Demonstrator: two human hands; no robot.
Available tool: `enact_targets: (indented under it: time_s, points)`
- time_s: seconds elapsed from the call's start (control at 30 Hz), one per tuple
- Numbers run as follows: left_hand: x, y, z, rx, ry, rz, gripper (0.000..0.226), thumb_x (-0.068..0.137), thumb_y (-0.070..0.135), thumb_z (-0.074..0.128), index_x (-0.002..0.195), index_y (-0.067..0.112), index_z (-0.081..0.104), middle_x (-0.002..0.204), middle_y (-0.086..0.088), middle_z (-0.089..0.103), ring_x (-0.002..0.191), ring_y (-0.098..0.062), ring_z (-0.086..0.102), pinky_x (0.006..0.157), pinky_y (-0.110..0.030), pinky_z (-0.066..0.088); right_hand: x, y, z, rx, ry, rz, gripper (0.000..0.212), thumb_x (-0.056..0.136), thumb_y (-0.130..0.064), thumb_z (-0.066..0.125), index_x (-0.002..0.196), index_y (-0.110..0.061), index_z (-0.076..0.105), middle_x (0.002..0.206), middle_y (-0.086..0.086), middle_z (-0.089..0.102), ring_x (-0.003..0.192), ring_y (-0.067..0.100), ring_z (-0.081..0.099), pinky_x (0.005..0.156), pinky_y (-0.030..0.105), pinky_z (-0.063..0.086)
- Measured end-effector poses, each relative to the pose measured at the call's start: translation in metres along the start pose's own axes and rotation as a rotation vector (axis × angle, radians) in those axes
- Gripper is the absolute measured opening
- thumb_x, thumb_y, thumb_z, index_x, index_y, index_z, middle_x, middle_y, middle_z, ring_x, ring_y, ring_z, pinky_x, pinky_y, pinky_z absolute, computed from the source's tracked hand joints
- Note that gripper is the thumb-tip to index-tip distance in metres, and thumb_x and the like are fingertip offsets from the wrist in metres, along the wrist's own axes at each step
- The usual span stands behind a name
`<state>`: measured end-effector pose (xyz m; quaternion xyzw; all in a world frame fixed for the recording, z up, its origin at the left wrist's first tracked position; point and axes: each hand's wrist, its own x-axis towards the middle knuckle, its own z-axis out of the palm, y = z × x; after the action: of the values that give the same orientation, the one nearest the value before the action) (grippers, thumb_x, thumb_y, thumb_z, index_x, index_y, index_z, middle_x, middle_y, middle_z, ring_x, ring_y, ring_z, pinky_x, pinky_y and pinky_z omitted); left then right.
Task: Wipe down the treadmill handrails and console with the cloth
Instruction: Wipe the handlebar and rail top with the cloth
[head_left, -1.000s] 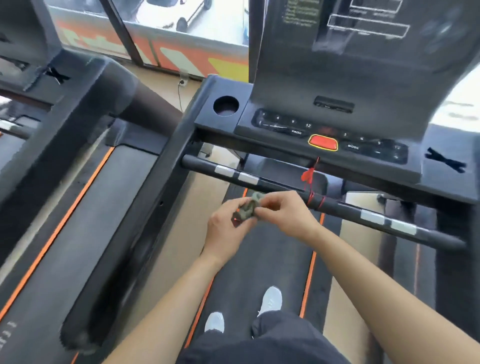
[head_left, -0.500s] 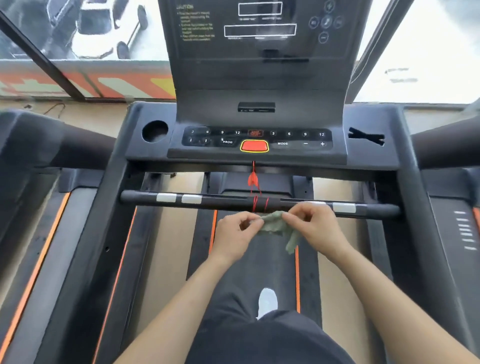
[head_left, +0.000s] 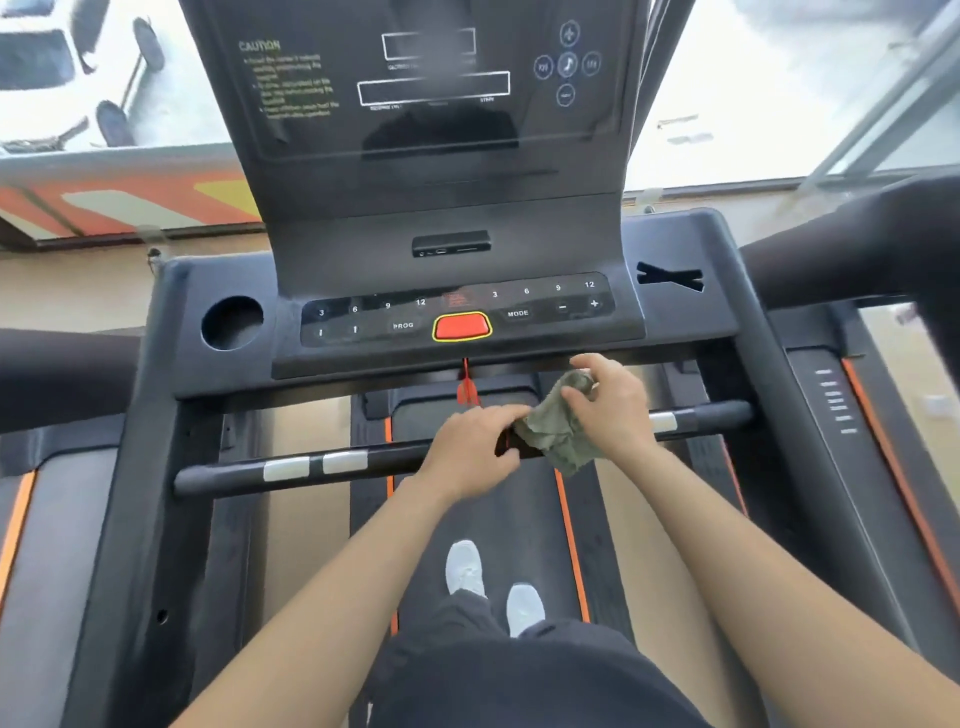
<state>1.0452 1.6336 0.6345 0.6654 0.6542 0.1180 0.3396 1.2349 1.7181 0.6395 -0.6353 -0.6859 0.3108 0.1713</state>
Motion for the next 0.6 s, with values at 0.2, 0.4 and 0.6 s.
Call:
enact_targets:
  time_s: [0.2, 0.4, 0.6]
  points:
    - [0.004, -0.033, -0.003, 0.163, 0.062, 0.161, 0.038, 0.083, 0.038, 0.066, 0.12, 0.033, 0.066, 0.117, 0.013, 0.07, 0.111, -0.018, 0.063, 0.088, -0.04, 0.046, -0.032, 0.016, 0.014, -0.049, -0.166, -0.261, 0.05, 0.084, -0.01, 0.076, 0.131, -0.02, 0.063, 0.138, -0.001, 0.053, 0.115, 0.013, 0.054, 0.105, 0.034, 0.044]
    - [-0.016, -0.055, -0.007, 0.186, 0.256, 0.144, 0.028, 0.064, 0.04, 0.063, 0.091, 0.03, 0.064, 0.086, 0.013, 0.063, 0.082, -0.017, 0.059, 0.074, -0.036, 0.041, -0.039, 0.027, 0.019, -0.36, -0.225, -0.375, 0.054, 0.083, -0.038, 0.077, 0.134, -0.034, 0.061, 0.135, -0.013, 0.06, 0.122, 0.023, 0.049, 0.097, 0.037, 0.029]
    - [-0.028, -0.067, -0.011, 0.129, 0.292, 0.056, 0.023, 0.062, 0.036, 0.065, 0.081, 0.03, 0.053, 0.082, 0.014, 0.055, 0.079, -0.016, 0.051, 0.073, -0.036, 0.04, -0.042, 0.005, 0.048, -0.313, -0.229, -0.523, 0.048, 0.082, -0.028, 0.064, 0.131, -0.024, 0.065, 0.138, -0.007, 0.062, 0.119, 0.026, 0.06, 0.098, 0.046, 0.042]
